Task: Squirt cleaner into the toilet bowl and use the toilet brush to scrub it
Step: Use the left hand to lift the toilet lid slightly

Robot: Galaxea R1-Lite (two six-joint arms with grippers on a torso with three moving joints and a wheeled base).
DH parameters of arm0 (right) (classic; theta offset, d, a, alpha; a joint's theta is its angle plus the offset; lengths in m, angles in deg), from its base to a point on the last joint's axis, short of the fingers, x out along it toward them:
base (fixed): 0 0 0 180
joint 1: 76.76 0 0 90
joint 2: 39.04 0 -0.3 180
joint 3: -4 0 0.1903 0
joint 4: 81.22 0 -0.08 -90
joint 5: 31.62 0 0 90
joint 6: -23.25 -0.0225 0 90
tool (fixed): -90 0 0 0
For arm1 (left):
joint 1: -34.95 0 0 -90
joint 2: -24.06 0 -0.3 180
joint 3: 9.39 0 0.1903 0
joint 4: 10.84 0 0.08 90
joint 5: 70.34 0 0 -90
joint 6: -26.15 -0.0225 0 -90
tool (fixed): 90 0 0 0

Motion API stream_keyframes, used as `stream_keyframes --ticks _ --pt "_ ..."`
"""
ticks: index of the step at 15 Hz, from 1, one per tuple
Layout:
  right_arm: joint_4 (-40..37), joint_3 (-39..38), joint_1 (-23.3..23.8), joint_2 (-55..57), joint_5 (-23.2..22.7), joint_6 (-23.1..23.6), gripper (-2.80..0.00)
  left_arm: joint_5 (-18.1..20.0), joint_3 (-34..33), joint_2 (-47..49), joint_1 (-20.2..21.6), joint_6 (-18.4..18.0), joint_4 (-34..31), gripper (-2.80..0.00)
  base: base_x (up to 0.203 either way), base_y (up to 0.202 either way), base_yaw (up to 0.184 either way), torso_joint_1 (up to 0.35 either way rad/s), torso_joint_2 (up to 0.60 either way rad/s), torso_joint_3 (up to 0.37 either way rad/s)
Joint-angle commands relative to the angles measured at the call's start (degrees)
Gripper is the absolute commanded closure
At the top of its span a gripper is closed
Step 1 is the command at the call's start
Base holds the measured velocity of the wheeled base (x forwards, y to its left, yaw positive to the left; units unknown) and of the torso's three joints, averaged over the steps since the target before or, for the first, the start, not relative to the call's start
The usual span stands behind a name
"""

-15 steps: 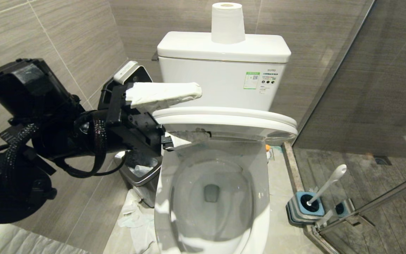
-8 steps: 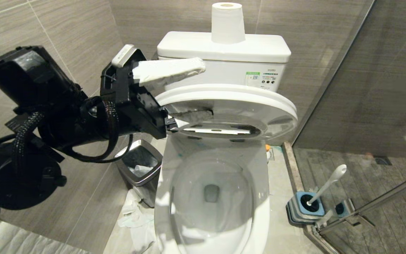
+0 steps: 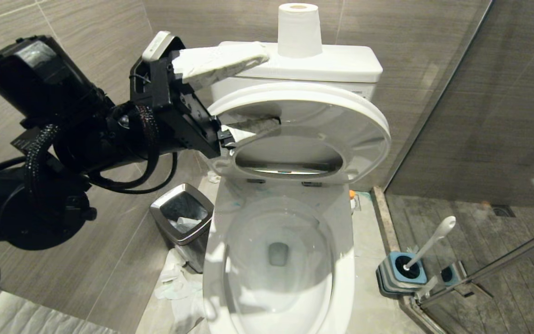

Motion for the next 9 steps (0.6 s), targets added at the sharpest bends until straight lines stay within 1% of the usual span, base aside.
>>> stream_keyframes --ticks 1,3,4,9 --pt "0.0 -0.7 0.0 0.0 0.0 0.1 0.0 0.2 1.2 1.4 0.3 -0.5 0.3 -2.8 0.0 0.0 0.0 0.0 0.0 0.0" --pt "0.0 -0.7 0.0 0.0 0.0 0.0 0.0 0.2 2.7 2.8 0.5 -3.0 0.3 -2.8 0.0 0.0 0.0 0.0 0.0 0.0" --pt "0.0 -0.7 0.0 0.0 0.0 0.0 0.0 0.3 3.4 3.4 0.5 -3.6 0.3 -2.8 0.0 0.0 0.0 0.0 0.0 0.0" --pt "0.0 -0.7 0.0 0.0 0.0 0.1 0.0 0.6 6.6 5.1 0.6 -3.9 0.3 -2.8 0.0 0.0 0.0 0.0 0.0 0.0"
